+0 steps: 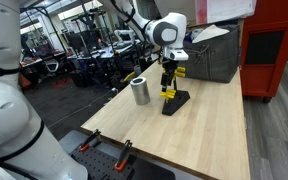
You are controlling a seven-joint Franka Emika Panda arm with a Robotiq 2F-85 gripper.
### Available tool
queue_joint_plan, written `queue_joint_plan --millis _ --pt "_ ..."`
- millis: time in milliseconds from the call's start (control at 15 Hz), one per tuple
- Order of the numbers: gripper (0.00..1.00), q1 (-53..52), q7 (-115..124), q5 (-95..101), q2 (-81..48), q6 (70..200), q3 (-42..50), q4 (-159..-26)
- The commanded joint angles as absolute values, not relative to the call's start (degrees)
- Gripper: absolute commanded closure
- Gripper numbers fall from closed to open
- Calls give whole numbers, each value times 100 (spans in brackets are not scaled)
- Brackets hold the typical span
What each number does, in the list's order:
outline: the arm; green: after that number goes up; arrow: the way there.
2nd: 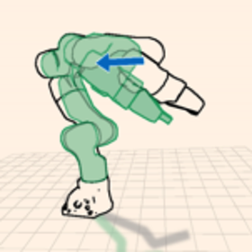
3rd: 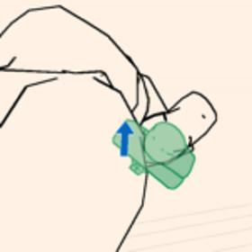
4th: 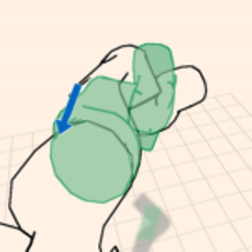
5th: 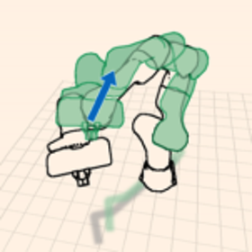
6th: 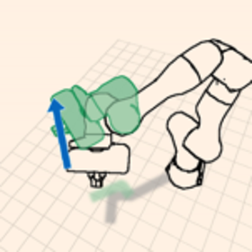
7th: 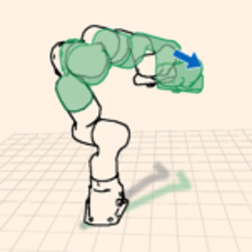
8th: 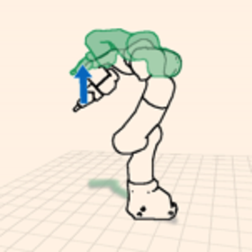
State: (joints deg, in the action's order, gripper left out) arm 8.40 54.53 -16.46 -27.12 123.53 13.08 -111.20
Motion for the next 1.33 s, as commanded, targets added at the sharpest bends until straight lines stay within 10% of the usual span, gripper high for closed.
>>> queue_joint_plan --millis 0,800,1267 --pt "0 823 5677 -1578 -2854 12336 1323 -10947" --pt "95 834 5852 -1574 -2939 12376 1334 -10871" --pt "94 804 5764 -1473 -2711 12418 1354 -11091"
